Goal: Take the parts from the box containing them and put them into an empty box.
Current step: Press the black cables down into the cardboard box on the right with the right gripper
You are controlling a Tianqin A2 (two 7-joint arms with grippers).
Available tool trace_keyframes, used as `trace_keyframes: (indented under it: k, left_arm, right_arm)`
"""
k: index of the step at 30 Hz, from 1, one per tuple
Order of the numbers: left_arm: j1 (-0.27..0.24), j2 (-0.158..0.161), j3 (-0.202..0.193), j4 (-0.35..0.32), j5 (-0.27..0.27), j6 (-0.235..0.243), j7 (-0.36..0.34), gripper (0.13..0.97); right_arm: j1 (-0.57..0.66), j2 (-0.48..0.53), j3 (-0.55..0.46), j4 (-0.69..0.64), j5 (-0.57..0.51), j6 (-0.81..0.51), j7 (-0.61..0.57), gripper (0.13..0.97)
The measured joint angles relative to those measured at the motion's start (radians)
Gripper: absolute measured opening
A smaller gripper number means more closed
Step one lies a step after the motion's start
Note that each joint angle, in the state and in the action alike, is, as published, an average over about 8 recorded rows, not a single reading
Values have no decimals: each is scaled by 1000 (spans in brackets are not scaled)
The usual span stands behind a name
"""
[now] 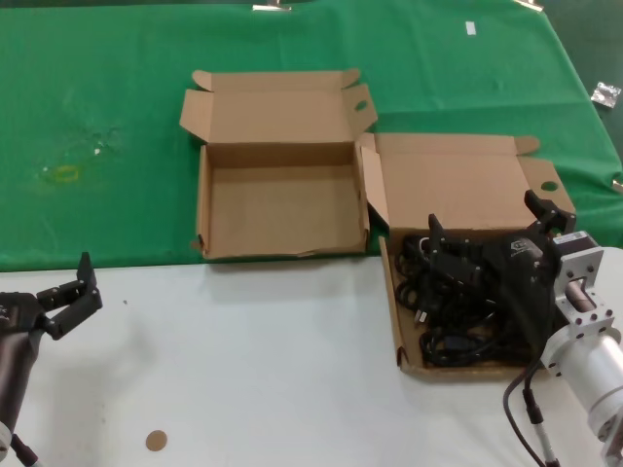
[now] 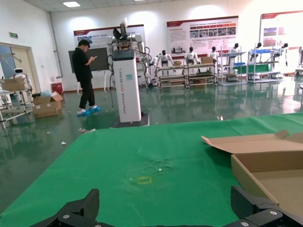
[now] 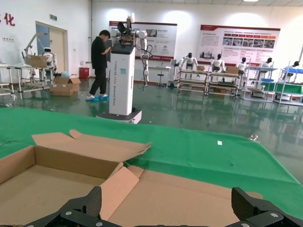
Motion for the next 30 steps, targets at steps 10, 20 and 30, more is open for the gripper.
trace_keyframes:
  k: [10, 20, 30]
  left_arm:
    - [0, 0, 0, 0, 0, 0, 0, 966]
    - [0, 0, 0, 0, 0, 0, 0, 966]
    - [0, 0, 0, 0, 0, 0, 0, 966]
  right_arm:
    - [0, 0, 0, 0, 0, 0, 0, 966]
    - [0, 0, 0, 0, 0, 0, 0, 966]
    - [0, 0, 0, 0, 0, 0, 0, 966]
